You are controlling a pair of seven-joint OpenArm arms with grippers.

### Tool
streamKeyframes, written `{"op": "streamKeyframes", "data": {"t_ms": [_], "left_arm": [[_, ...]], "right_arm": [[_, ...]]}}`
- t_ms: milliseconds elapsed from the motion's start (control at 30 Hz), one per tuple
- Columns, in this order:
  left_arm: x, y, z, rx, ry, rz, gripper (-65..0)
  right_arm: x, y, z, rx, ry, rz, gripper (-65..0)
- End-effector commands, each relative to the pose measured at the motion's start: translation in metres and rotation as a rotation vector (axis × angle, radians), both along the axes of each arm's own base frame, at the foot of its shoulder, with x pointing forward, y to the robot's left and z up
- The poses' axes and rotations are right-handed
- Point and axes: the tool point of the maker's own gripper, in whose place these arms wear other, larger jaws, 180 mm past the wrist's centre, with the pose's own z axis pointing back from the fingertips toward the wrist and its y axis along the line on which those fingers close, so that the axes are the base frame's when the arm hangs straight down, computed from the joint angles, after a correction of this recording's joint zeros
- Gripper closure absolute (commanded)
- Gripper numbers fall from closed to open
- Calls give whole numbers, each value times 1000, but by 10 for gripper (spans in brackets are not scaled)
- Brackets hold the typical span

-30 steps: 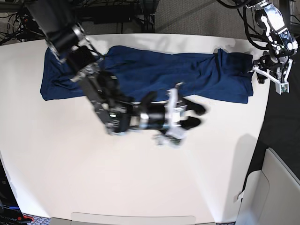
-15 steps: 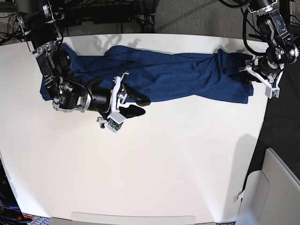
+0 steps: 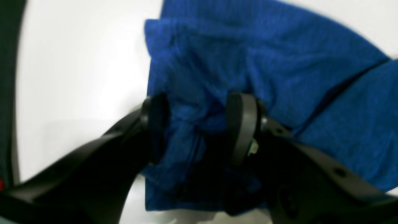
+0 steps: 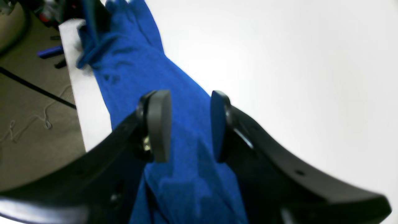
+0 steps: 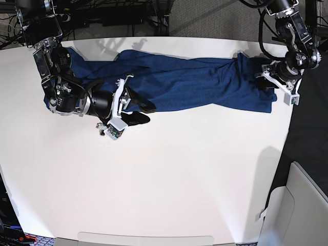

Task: Fold the T-shirt properly
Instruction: 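Release the sleeve and move the right gripper to the strip end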

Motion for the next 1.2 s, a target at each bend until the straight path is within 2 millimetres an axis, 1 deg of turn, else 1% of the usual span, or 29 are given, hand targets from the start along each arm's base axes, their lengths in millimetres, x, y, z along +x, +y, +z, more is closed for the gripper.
{"op": "streamKeyframes", "data": {"t_ms": [0, 100, 167, 267, 467, 500, 533, 600, 633, 700, 767, 833, 867, 967, 1000, 1100, 1167], "left_arm": [[2, 6, 3, 10, 0, -1, -301], [5, 0, -4, -52, 3, 10, -301], [2, -7, -8, -115, 18, 11, -301], [1, -19, -6, -185, 29, -6, -301], [-3, -27, -6, -230, 40, -18, -295], [-3, -27, -6, -230, 41, -19, -284], [-3, -28, -7, -230, 41, -23, -267], [-3, -30, -6, -223, 32, -59, -215], [-3, -33, -5, -215, 22, -96, -177], [-2, -36, -3, -201, 4, -155, -80], [-2, -37, -3, -200, 1, -159, -3], [-1, -34, -1, -194, -1, -155, -3], [-1, -33, 1, -187, 0, -161, -6], [10, -30, 25, -127, -48, -196, -4], [11, -32, 30, -116, -59, -207, -3], [18, -35, 56, -54, -118, -246, -3], [21, -43, 71, -20, -161, -275, -3]], "right_arm": [[5, 3, 22, 48, -54, 10, -194], [4, 4, 24, 50, -60, 14, -194], [4, 4, 24, 49, -59, 13, -194], [4, 4, 24, 49, -59, 13, -194], [4, 4, 24, 50, -60, 14, -194], [4, 4, 24, 50, -61, 14, -194], [4, 5, 26, 51, -67, 17, -194], [1, 3, 27, 43, -72, 22, -194], [-1, 3, 29, 41, -79, 27, -194], [-3, 3, 32, 41, -89, 33, -194], [-4, 4, 33, 41, -93, 36, -194], [-4, 2, 31, 34, -91, 35, -194], [-6, -3, 27, 17, -83, 33, -194], [-3, -23, 21, -20, -75, -3, -193], [-2, -32, 19, -34, -74, -27, -193], [3, -61, 7, -112, -86, -110, -193], [3, -78, -2, -153, -81, -158, -193]]}}
